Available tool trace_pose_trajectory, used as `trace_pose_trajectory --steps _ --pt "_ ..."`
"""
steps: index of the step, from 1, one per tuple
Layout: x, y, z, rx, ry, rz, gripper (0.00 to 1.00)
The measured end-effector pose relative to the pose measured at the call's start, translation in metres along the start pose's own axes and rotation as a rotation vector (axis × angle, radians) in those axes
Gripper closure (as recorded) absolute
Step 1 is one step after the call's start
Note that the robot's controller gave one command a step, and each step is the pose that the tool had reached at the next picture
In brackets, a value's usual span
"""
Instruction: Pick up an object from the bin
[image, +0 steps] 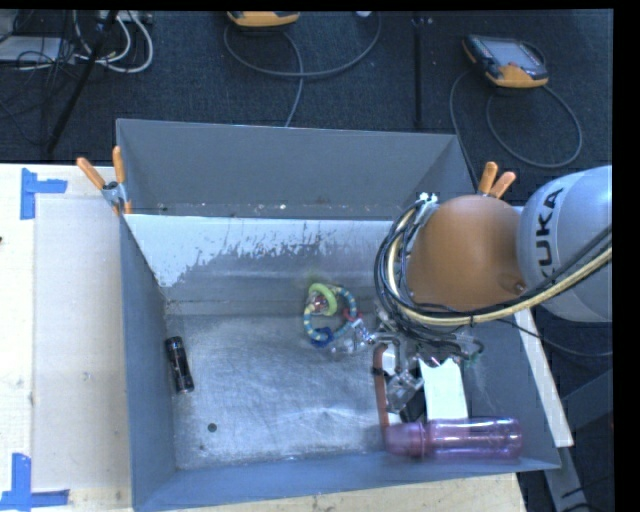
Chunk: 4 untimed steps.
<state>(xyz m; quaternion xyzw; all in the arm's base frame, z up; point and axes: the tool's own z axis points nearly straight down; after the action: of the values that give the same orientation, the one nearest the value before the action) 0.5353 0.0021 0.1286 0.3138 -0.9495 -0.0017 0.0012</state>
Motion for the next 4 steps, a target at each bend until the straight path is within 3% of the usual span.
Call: trace_pose_trajectory --steps 1,2,3,4 --pt "0.011 -0.019 0.018 0.007 -0.004 -0.036 0.0" --pt "0.02 -0.016 0.035 -0.002 0.003 -0.279 0.0" --pt "0.044 -0.036 0.045 0.0 -0.014 -0.339 0.0" --pt "0.046 -0.038 0.044 0.001 0.002 -0.326 1.0"
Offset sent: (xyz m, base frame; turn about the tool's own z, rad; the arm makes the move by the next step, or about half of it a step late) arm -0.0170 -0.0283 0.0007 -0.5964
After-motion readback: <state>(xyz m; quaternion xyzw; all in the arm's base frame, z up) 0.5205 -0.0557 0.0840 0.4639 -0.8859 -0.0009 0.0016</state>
